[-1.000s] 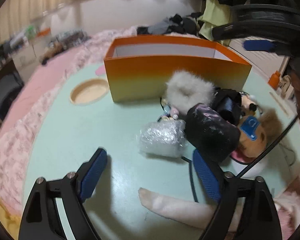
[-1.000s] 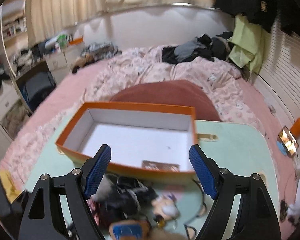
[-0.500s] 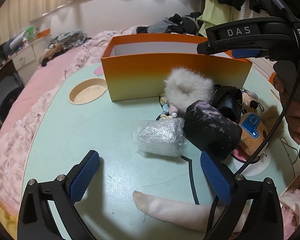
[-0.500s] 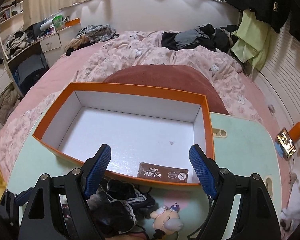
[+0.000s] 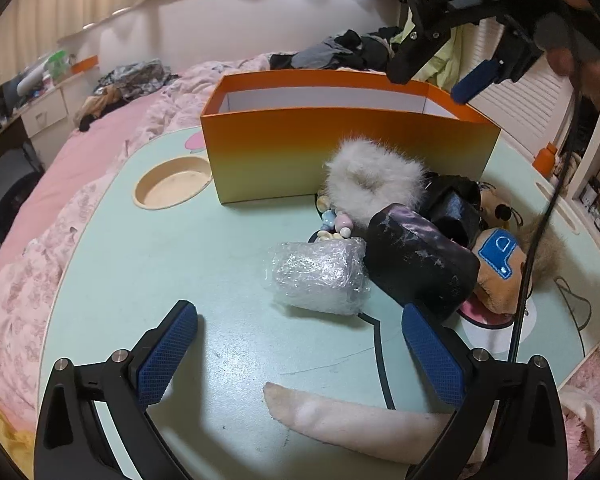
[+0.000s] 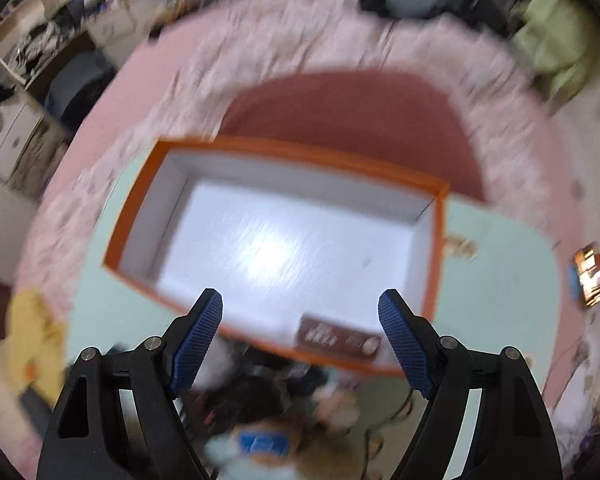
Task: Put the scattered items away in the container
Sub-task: 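Reach into the box and grasp the brown printed card box with the right tool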
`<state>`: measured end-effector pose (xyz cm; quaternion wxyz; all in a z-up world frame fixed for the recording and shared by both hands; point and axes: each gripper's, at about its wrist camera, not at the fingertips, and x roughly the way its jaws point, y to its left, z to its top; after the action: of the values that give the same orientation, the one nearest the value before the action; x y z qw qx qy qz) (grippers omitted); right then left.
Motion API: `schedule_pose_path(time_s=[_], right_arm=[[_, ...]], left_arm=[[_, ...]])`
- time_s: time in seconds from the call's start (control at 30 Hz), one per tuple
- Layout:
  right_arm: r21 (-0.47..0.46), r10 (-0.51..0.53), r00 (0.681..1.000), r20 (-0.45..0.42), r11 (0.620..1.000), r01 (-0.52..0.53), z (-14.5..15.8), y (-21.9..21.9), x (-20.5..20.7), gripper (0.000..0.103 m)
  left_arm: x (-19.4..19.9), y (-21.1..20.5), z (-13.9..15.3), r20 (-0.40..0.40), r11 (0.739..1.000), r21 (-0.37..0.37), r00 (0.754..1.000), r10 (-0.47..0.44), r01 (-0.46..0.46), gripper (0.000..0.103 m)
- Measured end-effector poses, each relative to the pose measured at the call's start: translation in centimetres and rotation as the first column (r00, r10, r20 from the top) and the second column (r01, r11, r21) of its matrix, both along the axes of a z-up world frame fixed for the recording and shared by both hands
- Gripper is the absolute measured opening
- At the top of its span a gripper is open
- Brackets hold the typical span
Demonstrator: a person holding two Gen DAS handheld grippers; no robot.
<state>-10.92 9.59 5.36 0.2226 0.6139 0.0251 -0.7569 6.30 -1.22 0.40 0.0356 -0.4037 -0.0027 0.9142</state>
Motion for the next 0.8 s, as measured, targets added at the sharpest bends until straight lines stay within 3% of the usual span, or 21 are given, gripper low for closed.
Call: schedule_pose_path(time_s=[0.13,0.27,0.43,0.6,0.67,0.73,0.8], right_arm=[[0.127,0.005,0.993,0.119,0.992,-0.020,-1.6,-0.7,-1.8,0.080],[0.153,-0.030,0.969,0.244,0.988,-0.008,-3.5,-0.5,-2.6,0.080],[0.164,-0.071,0.953,0.294,0.986,0.023,-4.0,-0.1,-3.0,0.080],[0.197,-0.121,0.932,0.342,0.979,0.055,-6.4,-0.7,-3.5,0.080],[0.232,-0.118,0.943,0.311,0.972,0.045,-6.9,-1.6,-3.2,0.072],[0.176,-0.104,0.941,0.323,0.983,0.048,-7.2,-2.1,-2.8,0.060],[0.166,-0.096,0.947,0.308,0.985,0.045,-7.0,-2.3,-2.6,0.058]], left_arm=[[0.1,0.3,-0.2,0.003,1.000,-0.010,1.000,-0.004,0.004,0.102],[0.2,0.0,-0.2,0.001,1.000,-0.005,1.000,-0.009,0.009,0.102],[0.1,-0.3,-0.2,-0.001,1.000,0.000,1.000,-0.013,0.013,0.102],[-0.1,-0.6,-0.3,-0.002,1.000,-0.001,1.000,-0.017,0.017,0.102],[-0.1,-0.6,-0.4,0.001,1.000,-0.006,1.000,-0.015,0.015,0.102],[-0.2,-0.6,-0.5,0.005,1.000,-0.013,1.000,-0.014,0.014,0.102],[-0.3,-0.8,-0.6,0.005,1.000,-0.013,1.000,-0.015,0.015,0.102]])
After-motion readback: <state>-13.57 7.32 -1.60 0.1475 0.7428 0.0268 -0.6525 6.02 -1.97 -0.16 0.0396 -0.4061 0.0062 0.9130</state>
